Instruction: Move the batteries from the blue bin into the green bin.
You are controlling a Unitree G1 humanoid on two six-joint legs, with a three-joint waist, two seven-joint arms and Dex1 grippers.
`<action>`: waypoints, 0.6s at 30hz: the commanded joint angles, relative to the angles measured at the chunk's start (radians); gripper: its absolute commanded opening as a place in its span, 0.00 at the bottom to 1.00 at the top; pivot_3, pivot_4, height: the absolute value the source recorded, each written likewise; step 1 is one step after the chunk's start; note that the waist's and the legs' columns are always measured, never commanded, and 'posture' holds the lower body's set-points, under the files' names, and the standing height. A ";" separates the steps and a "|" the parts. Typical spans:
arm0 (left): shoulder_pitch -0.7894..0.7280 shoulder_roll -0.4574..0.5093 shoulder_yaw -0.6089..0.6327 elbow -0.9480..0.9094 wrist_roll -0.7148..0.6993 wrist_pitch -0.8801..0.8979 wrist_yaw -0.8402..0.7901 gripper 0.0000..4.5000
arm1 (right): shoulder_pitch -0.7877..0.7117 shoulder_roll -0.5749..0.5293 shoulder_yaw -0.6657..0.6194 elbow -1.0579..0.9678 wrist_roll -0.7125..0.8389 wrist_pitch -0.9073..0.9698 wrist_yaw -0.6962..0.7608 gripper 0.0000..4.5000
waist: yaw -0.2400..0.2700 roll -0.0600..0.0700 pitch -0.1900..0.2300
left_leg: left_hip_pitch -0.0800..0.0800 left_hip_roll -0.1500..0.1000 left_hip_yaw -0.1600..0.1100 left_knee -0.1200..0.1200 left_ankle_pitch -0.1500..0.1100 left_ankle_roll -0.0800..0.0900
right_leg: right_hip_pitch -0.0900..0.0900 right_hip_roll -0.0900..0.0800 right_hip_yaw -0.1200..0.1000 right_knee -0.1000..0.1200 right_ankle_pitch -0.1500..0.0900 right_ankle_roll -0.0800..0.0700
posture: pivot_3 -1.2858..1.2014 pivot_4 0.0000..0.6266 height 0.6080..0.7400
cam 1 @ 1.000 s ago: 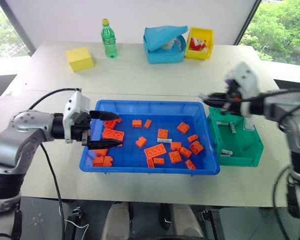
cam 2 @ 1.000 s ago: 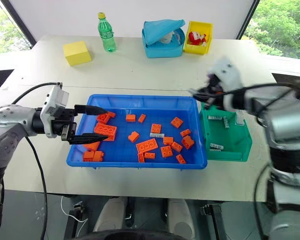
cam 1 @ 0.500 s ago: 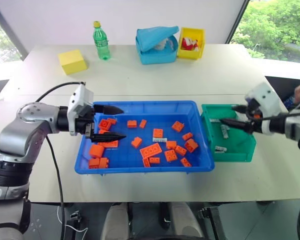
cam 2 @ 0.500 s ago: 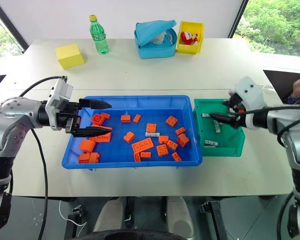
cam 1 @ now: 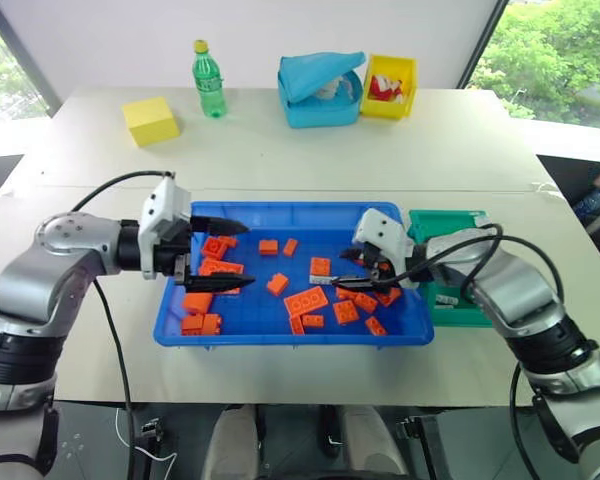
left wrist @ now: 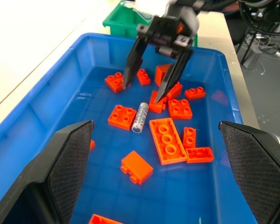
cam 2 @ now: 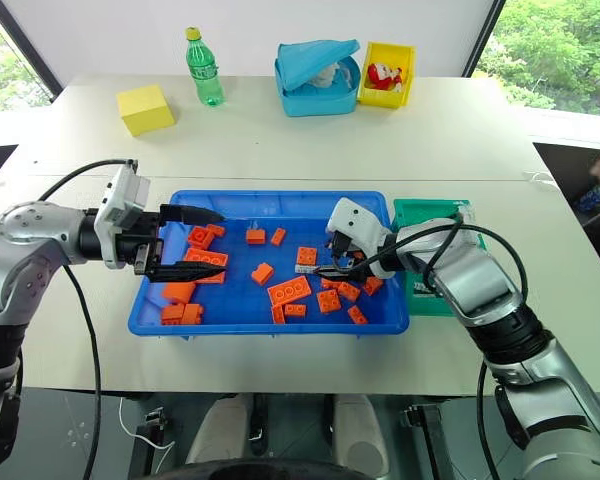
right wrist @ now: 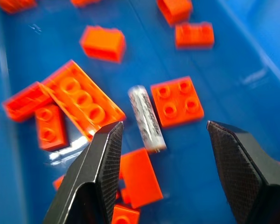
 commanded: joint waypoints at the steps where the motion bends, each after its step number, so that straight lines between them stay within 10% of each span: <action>1: 0.017 0.024 0.061 -0.052 -0.027 0.009 0.017 1.00 | -0.006 0.030 0.008 0.041 -0.033 -0.052 -0.017 0.65 | -0.001 0.000 0.000 | 0.000 0.000 0.000 0.000 0.000 0.000 | -0.001 0.000 0.000 0.000 0.000 0.000 | 0.52 0.24 0.97; 5: 0.030 0.028 0.076 -0.063 -0.032 0.015 0.031 1.00 | -0.002 0.053 0.033 0.071 -0.056 -0.076 -0.011 0.47 | -0.001 0.000 0.000 | 0.001 0.000 0.000 0.000 0.000 0.000 | 0.000 0.001 0.000 0.000 0.000 0.000 | 0.52 0.24 0.97; 9: 0.032 0.030 0.084 -0.064 -0.034 0.016 0.035 1.00 | 0.007 0.056 0.060 0.063 -0.077 -0.087 -0.001 0.03 | -0.001 0.000 0.000 | 0.001 0.000 0.000 0.000 0.000 0.000 | 0.000 0.000 0.000 0.000 0.000 0.000 | 0.52 0.24 0.97; 18: 0.005 0.011 0.061 -0.040 -0.023 0.000 0.032 1.00 | -0.011 0.012 -0.048 -0.006 -0.041 -0.041 0.017 0.02 | 0.000 -0.001 0.000 | 0.001 0.000 0.000 0.000 0.000 0.000 | 0.001 0.000 0.000 0.000 0.000 0.000 | 0.52 0.24 0.97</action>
